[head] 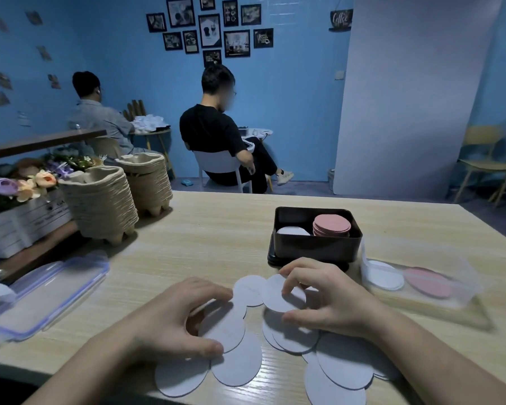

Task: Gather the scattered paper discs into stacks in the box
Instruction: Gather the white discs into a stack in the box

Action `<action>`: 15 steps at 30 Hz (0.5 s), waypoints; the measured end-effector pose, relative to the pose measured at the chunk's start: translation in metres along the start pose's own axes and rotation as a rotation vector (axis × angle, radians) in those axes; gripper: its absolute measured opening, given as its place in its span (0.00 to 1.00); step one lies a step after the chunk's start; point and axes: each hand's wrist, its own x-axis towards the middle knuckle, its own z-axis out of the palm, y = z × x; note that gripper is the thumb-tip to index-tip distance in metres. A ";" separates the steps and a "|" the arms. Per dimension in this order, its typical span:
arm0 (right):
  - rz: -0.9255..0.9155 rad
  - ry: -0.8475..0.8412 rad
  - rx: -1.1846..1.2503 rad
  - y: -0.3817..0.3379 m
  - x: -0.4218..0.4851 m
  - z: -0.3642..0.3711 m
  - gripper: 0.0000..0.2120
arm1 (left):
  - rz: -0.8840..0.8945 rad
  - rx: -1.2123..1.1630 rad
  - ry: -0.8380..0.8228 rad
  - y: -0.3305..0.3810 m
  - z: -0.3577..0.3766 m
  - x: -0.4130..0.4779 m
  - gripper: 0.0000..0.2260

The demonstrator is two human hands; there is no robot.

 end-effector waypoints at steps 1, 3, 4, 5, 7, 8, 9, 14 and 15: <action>0.007 -0.007 -0.006 0.000 0.000 0.000 0.15 | -0.008 -0.013 0.000 0.000 0.001 -0.002 0.35; 0.007 -0.013 -0.022 0.000 0.000 0.001 0.15 | -0.028 -0.039 0.002 -0.001 0.002 -0.004 0.37; 0.000 -0.013 -0.031 0.000 -0.001 0.001 0.14 | -0.037 -0.048 0.008 -0.002 0.003 -0.005 0.37; -0.008 -0.010 -0.038 -0.001 -0.001 0.000 0.14 | -0.035 -0.049 0.018 -0.003 0.005 -0.005 0.35; -0.026 -0.007 -0.041 -0.003 0.000 0.001 0.14 | -0.020 -0.039 0.048 -0.003 0.007 -0.005 0.31; -0.034 -0.009 -0.044 -0.003 0.001 0.002 0.14 | -0.018 -0.030 0.064 -0.003 0.008 -0.005 0.28; -0.037 -0.014 -0.050 -0.004 0.001 0.003 0.14 | -0.014 -0.017 0.083 -0.002 0.008 -0.004 0.27; -0.026 -0.019 -0.056 -0.003 0.002 0.001 0.15 | 0.011 -0.082 0.222 0.001 0.006 0.002 0.24; -0.031 -0.016 -0.054 -0.003 0.002 0.001 0.14 | 0.003 -0.125 0.242 0.004 0.006 0.005 0.24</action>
